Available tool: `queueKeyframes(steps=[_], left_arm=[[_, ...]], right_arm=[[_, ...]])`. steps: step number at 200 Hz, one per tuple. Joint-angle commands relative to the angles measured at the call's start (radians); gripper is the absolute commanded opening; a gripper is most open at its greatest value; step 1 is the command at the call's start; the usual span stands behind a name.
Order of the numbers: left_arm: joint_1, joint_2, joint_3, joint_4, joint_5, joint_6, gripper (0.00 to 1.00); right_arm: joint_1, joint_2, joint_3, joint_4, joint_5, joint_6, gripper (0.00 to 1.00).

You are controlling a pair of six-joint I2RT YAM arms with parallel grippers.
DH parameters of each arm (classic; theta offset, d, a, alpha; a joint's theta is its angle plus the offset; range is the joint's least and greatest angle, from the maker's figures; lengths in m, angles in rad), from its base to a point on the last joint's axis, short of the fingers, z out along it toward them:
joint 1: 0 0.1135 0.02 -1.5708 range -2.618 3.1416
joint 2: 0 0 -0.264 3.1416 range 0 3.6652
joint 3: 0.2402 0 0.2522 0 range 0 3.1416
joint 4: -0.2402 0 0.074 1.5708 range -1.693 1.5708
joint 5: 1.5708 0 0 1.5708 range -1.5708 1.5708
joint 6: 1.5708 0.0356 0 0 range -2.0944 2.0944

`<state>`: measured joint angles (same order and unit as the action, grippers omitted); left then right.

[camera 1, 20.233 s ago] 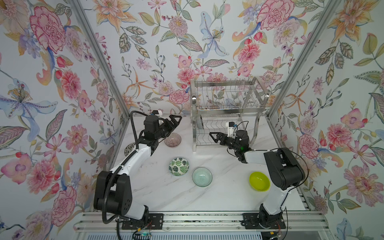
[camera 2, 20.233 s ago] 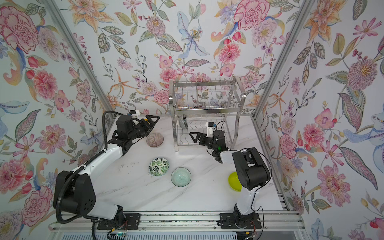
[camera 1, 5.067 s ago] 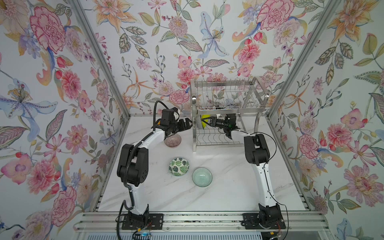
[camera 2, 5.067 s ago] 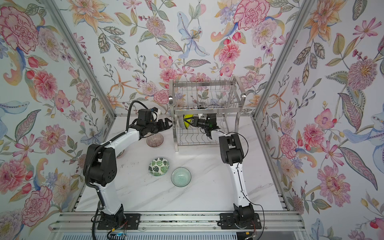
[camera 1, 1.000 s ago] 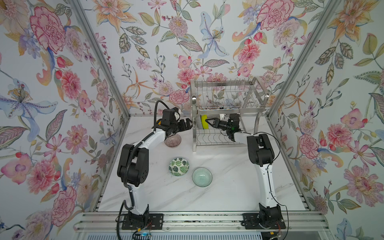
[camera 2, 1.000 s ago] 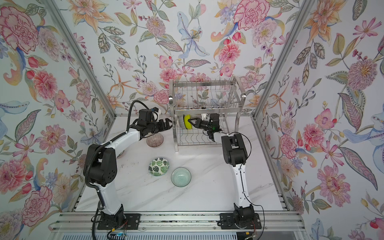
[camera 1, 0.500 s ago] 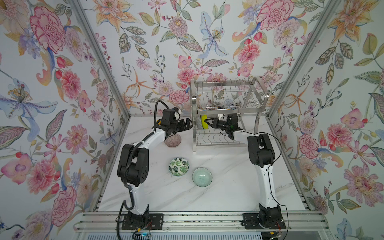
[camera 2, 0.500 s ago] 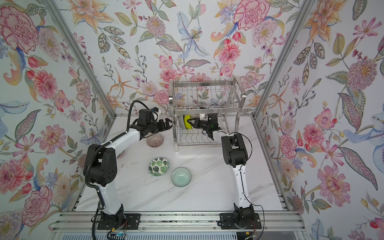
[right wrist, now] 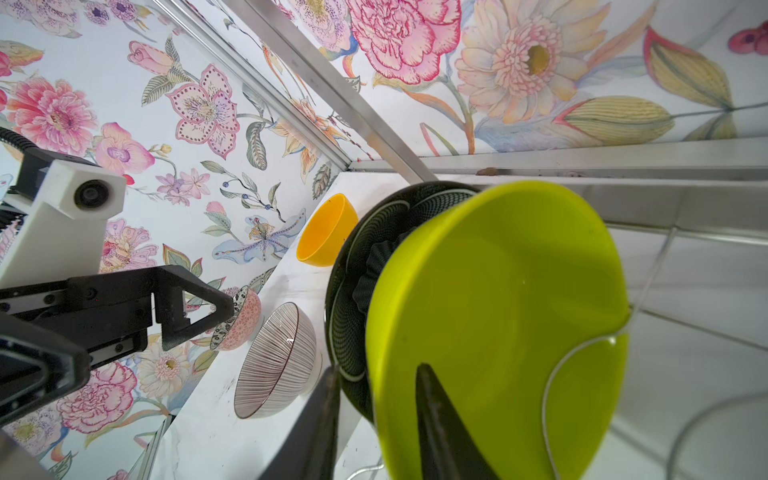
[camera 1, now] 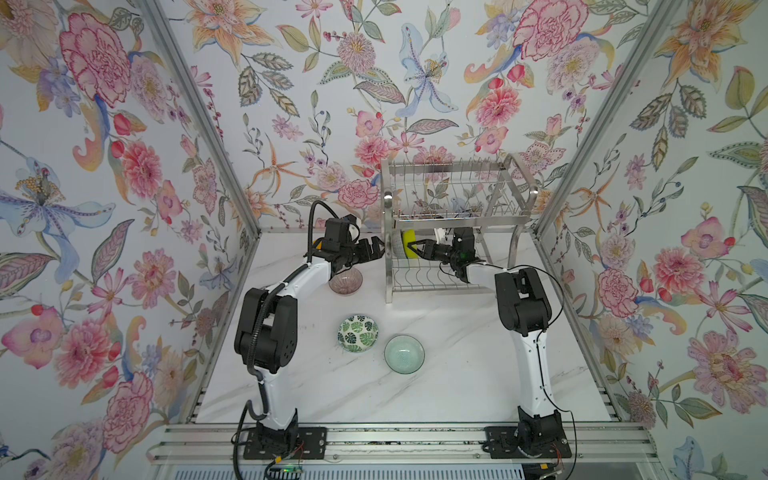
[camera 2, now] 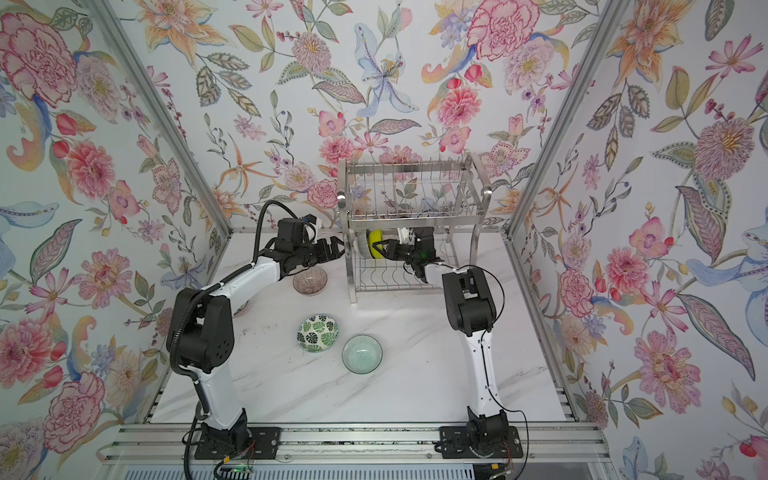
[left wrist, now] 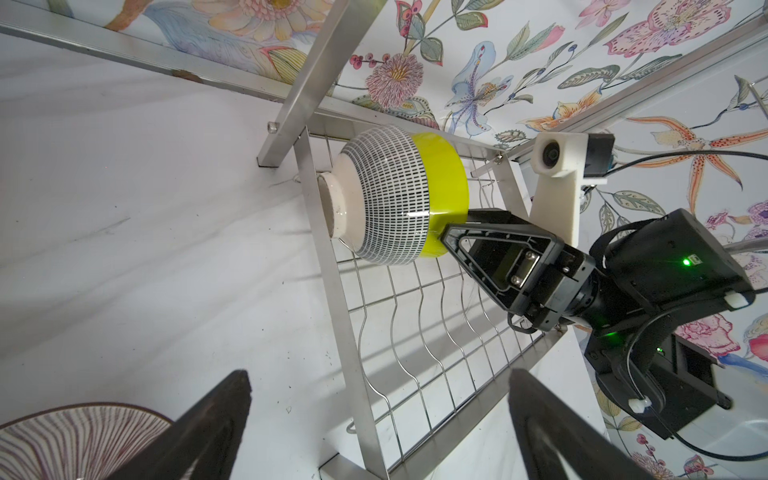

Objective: Load the bowls into the dish rack
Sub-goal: 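Open the right gripper and withdraw it from the lime bowl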

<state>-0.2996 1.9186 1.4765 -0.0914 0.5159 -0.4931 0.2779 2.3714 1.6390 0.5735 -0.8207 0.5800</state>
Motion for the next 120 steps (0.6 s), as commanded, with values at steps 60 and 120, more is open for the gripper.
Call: queueKeyframes(steps=[60,120], left_arm=[[-0.006,-0.047,0.004,-0.053,-0.091,0.013,0.99],[-0.001,-0.04,0.011,-0.115,-0.202,-0.011,0.99]], right_arm=[[-0.04,-0.112,-0.127,0.194,-0.007,0.072,0.57],[-0.071,-0.161,-0.245,0.37,0.02,0.172,0.93]])
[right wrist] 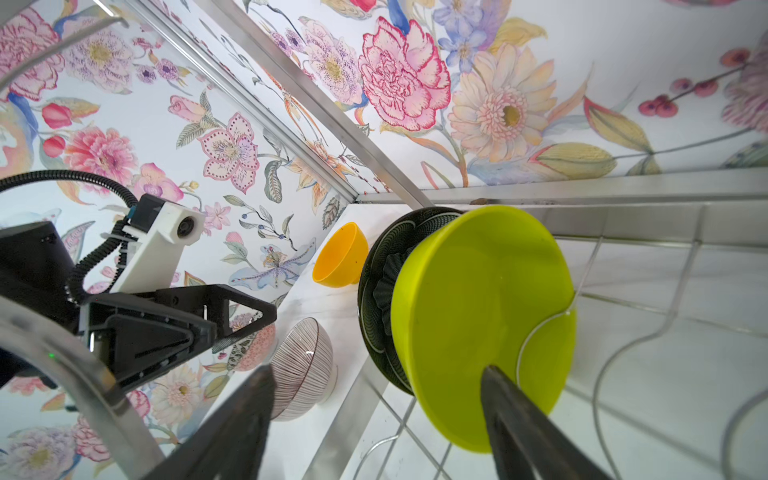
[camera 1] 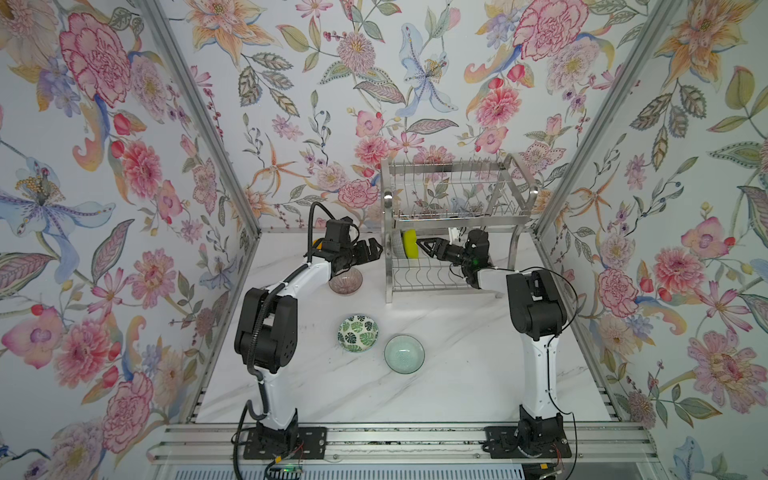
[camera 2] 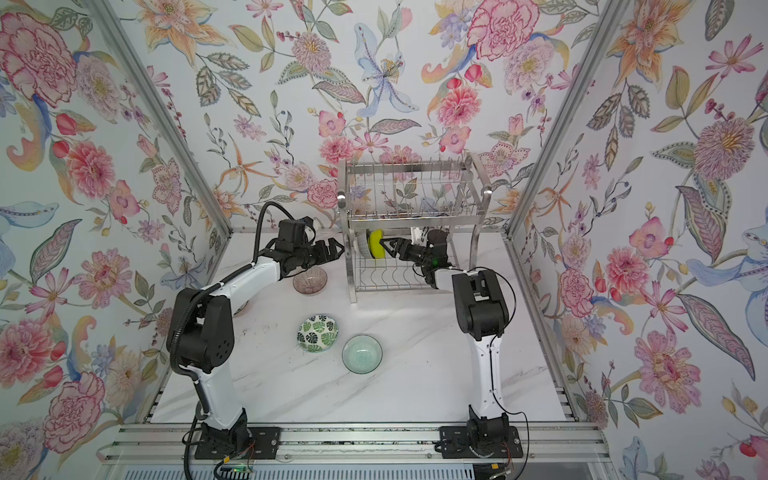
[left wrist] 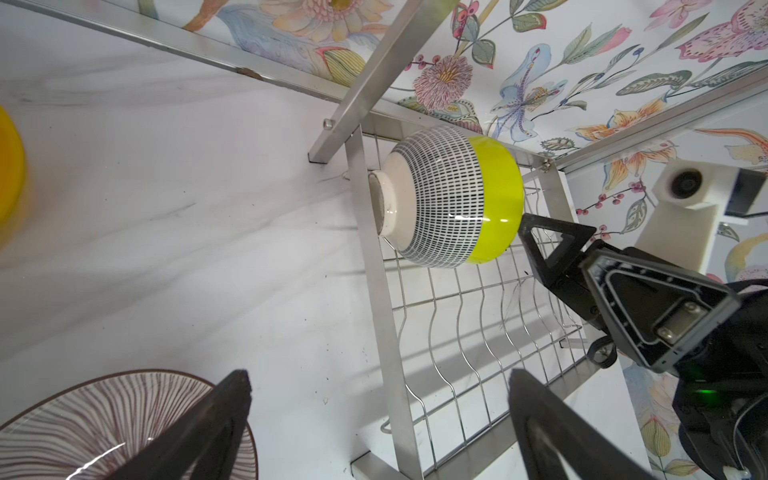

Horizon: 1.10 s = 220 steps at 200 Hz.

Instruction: Load the bowls into the dish rack

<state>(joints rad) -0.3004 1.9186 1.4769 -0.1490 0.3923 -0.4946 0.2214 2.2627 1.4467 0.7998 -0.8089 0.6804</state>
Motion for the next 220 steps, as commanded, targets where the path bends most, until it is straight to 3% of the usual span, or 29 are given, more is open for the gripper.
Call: queueKeyframes(steps=[1,9,53,117,175,220], left_arm=[[0.0,-0.041,0.011,-0.059,-0.081,-0.011,0.99],[-0.001,-0.05,0.006,-0.072,-0.109,-0.014,0.99],[-0.001,-0.139,-0.043,-0.15,-0.249,-0.029,0.99],[0.004,-0.346,-0.254,-0.135,-0.409,-0.07,0.99],[0.004,-0.559,-0.71,0.275,-0.259,-0.13,0.99],[0.004,-0.659,-0.967,0.439,-0.192,-0.176,0.95]], right_arm=[[-0.015,-0.052,-0.053,0.144,0.008,0.072,0.93],[-0.018,-0.058,-0.074,0.178,0.008,0.094,0.99],[-0.026,-0.115,-0.185,0.27,0.059,0.129,0.99],[-0.007,-0.221,-0.403,0.324,0.185,0.138,0.99],[0.067,-0.407,-0.596,0.154,0.334,-0.071,0.99],[0.171,-0.517,-0.654,-0.006,0.518,-0.245,0.99]])
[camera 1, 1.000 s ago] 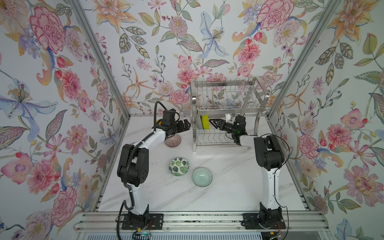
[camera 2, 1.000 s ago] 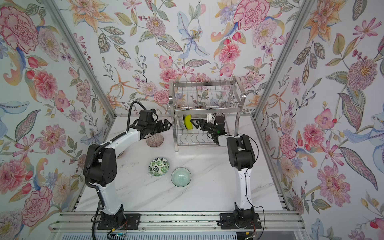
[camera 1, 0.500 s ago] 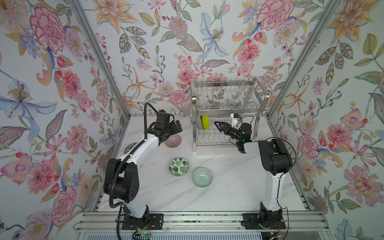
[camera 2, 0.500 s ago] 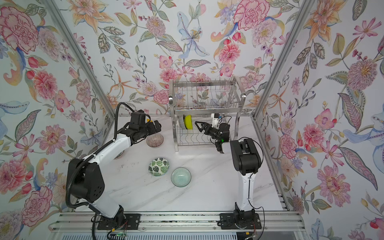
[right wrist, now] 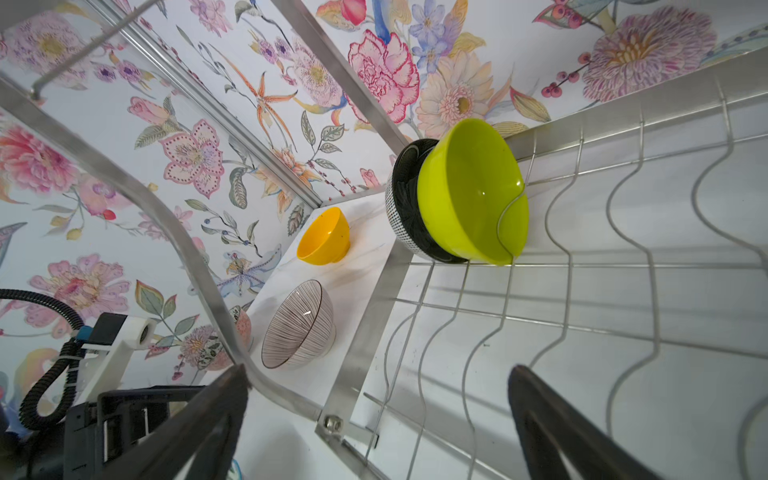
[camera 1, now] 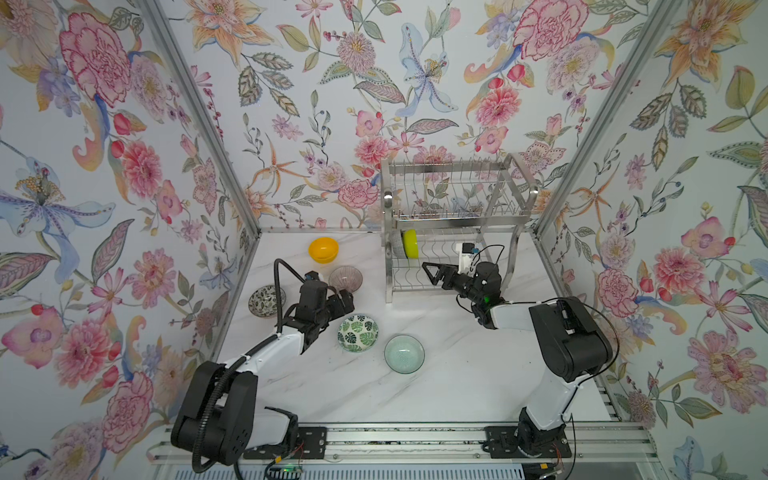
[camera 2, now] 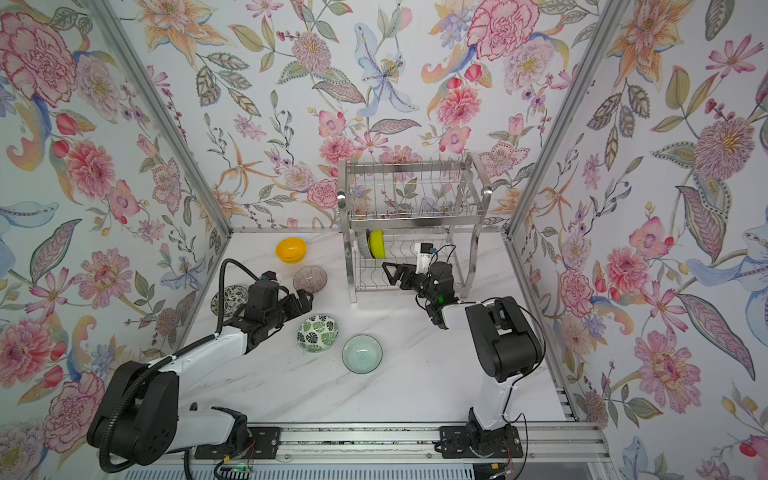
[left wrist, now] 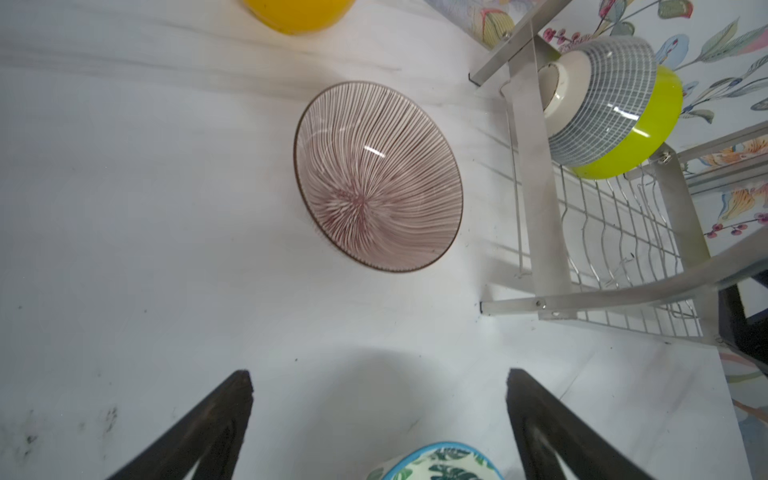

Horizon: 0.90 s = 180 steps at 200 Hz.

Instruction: Load the bowls into the dish rack

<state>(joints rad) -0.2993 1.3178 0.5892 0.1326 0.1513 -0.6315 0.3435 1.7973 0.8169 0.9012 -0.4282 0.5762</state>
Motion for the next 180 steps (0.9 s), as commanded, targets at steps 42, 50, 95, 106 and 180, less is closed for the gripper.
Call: queueKeyframes(steps=[42,50,95,106,180], left_arm=[[-0.007,-0.056,-0.209,0.237,0.077,-0.044,0.85],[-0.008,-0.061,-0.226,0.246,0.066,-0.046,0.83],[-0.055,-0.102,-0.263,0.225,0.044,-0.036,0.73],[-0.067,-0.106,-0.269,0.221,0.033,-0.025,0.7],[-0.102,-0.088,-0.29,0.222,0.02,-0.012,0.5]], right_arm=[[0.104,-0.123,-0.078,-0.141,0.285,-0.195,0.98],[0.117,-0.136,-0.086,-0.15,0.318,-0.208,0.99],[0.199,-0.204,-0.135,-0.179,0.506,-0.286,0.99],[0.246,-0.223,-0.151,-0.179,0.556,-0.3,0.99],[0.419,-0.345,-0.262,-0.145,0.769,-0.394,0.98]])
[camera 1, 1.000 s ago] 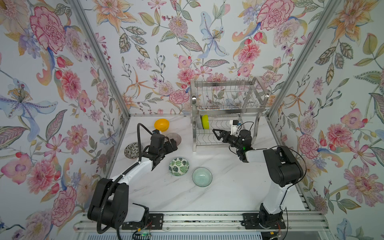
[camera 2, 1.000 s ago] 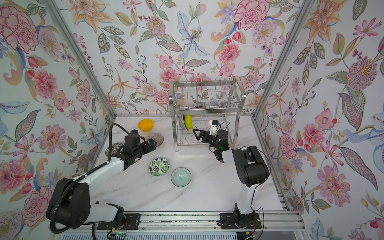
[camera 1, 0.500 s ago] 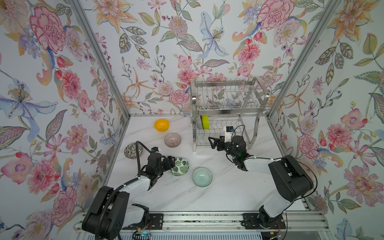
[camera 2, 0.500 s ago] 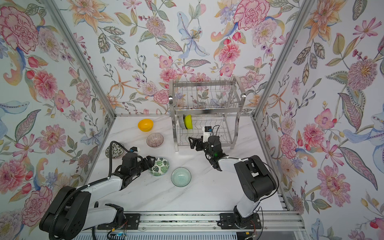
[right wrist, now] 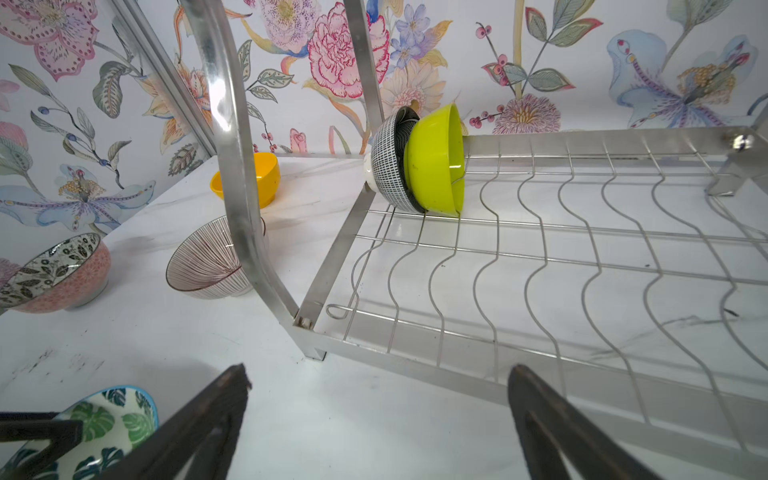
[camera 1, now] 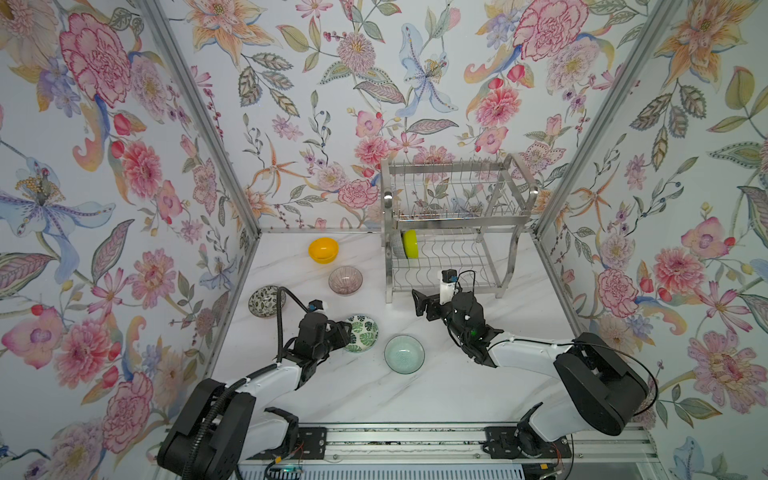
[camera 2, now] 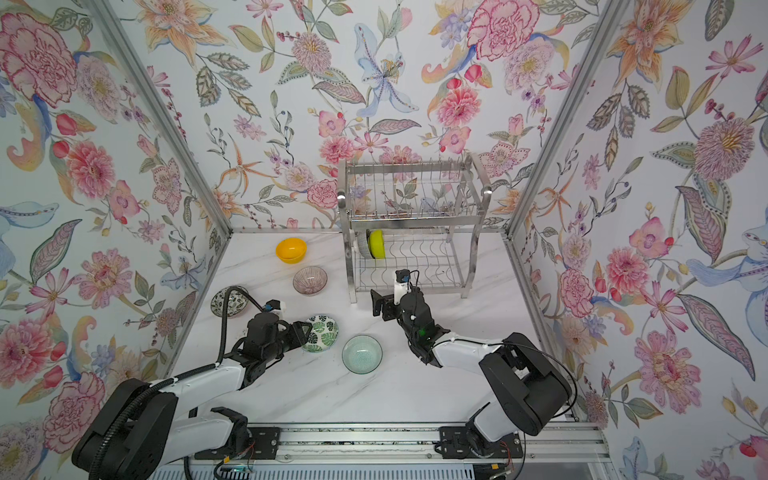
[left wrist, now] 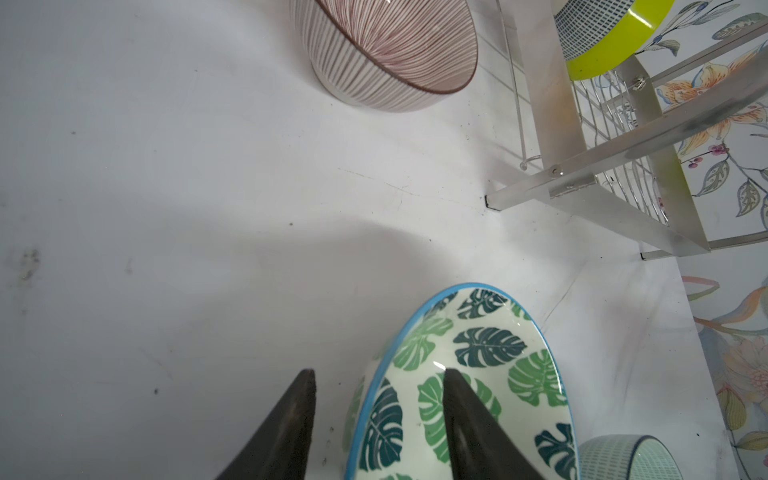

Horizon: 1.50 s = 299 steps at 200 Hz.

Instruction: Load the bowls into the dish rack

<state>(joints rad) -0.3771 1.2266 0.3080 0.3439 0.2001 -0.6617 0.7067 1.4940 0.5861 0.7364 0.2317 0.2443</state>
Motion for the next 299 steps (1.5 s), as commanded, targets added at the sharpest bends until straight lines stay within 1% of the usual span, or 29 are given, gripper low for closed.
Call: queueKeyframes(steps=[1,29,49,85,115,127,195,254,299], left_arm=[[-0.024,0.003,-0.009,0.011,-0.029,0.019,0.5],[-0.034,0.01,0.004,-0.022,-0.025,0.034,0.46],[-0.036,0.011,0.0,-0.027,-0.027,0.034,0.42],[-0.037,0.038,-0.001,-0.005,-0.016,0.037,0.33],[-0.037,0.079,0.012,0.01,-0.005,0.037,0.21],[-0.037,0.09,0.017,0.009,-0.005,0.037,0.18],[-0.037,0.091,-0.013,0.076,0.011,0.04,0.0],[-0.037,0.072,-0.034,0.101,0.006,0.035,0.0],[-0.037,0.041,-0.052,0.13,0.001,0.03,0.0]], right_arm=[[0.059,-0.042,-0.033,0.02,0.111,-0.063,0.99],[0.122,-0.046,-0.035,0.018,0.17,-0.109,0.98],[0.141,-0.017,-0.012,0.019,0.192,-0.135,0.99],[0.151,0.021,0.014,0.018,0.192,-0.152,0.99],[0.153,0.026,0.014,0.029,0.202,-0.158,0.99],[0.152,0.026,0.014,0.032,0.21,-0.158,0.98],[0.153,0.038,0.017,0.037,0.216,-0.16,0.99],[0.154,0.051,0.03,0.03,0.219,-0.16,0.99],[0.152,0.068,0.042,0.036,0.259,-0.158,0.99]])
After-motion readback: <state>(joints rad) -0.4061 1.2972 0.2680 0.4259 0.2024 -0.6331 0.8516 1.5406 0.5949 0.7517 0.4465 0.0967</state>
